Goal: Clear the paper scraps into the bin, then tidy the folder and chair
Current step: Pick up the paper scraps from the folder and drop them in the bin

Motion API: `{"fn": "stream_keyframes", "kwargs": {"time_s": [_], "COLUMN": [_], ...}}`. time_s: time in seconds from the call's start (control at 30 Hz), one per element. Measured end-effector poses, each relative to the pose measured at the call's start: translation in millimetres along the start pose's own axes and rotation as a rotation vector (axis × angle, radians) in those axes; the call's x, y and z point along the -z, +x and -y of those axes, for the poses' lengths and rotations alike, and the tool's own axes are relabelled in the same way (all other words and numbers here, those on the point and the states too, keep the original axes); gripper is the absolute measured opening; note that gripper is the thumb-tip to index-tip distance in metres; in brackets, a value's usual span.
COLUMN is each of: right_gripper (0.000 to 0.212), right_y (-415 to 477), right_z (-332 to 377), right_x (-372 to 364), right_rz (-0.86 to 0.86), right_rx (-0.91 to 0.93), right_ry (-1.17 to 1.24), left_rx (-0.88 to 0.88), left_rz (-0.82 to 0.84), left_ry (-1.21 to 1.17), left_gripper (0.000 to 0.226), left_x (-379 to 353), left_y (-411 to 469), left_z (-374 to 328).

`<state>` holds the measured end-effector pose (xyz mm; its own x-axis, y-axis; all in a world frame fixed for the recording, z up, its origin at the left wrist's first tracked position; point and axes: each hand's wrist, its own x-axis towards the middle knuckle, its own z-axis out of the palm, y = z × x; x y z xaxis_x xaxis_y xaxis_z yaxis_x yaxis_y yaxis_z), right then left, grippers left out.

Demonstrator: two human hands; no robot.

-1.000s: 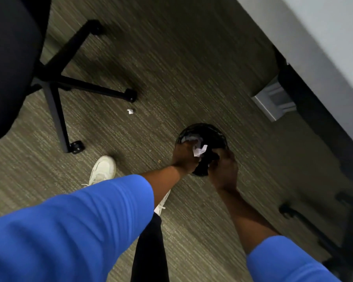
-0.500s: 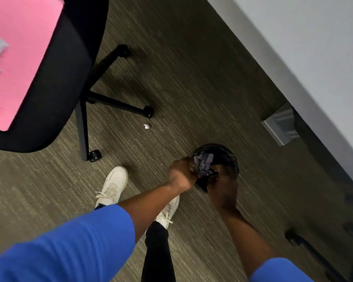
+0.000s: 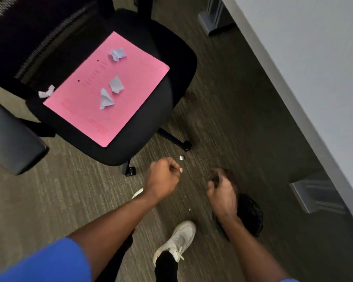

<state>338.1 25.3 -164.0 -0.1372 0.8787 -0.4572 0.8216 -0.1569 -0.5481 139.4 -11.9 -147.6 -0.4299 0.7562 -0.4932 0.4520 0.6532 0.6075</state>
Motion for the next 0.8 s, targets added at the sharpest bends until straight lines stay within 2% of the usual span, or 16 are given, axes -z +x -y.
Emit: {"fn": "stream_keyframes", "kwargs": {"time_s": [0.13,0.27,0.37,0.5,0.67,0.8], "right_gripper": [0.043,0.044,0.041,0.041,0.042,0.049], "right_y": [13.3,30.4,44.4,64.5,93.4,115.9], "right_z": [67.1,127.1,168.4,218.6,271.1,302.1], "right_x": [-3.2,-9.8,-16.1,-25.0,-36.7,-48.9], "right_rz": [-0.104,-0.124,-0.12,-0.104,-0.081,-0.036], "right_rx": [0.178,0.308,0.37,0.419,0.468,0.496], "right_ry": [-0.055,-0.062,-0.087,-0.09,-0.111,-0.148], "left_rx": [0.039,0.045,0.085,0.227,0.408,0.435], "left_rz": [-0.216,-0.388,-0.469,-0.462,-0.376,-0.37], "left_ry": [0.06,0.092,0.161,0.258,0.348,0.395], "left_gripper": [0.016,0.016,0.032,0.07,0.124,0.142], "left_x": [73.1,138.8,174.8,204.1,224.3,237.4], "left_y": [17.6,32.4,49.1,78.4,119.6,144.5], "left_z": [-15.9,-32.3,-36.6,-35.2,-16.4,6.7]}}
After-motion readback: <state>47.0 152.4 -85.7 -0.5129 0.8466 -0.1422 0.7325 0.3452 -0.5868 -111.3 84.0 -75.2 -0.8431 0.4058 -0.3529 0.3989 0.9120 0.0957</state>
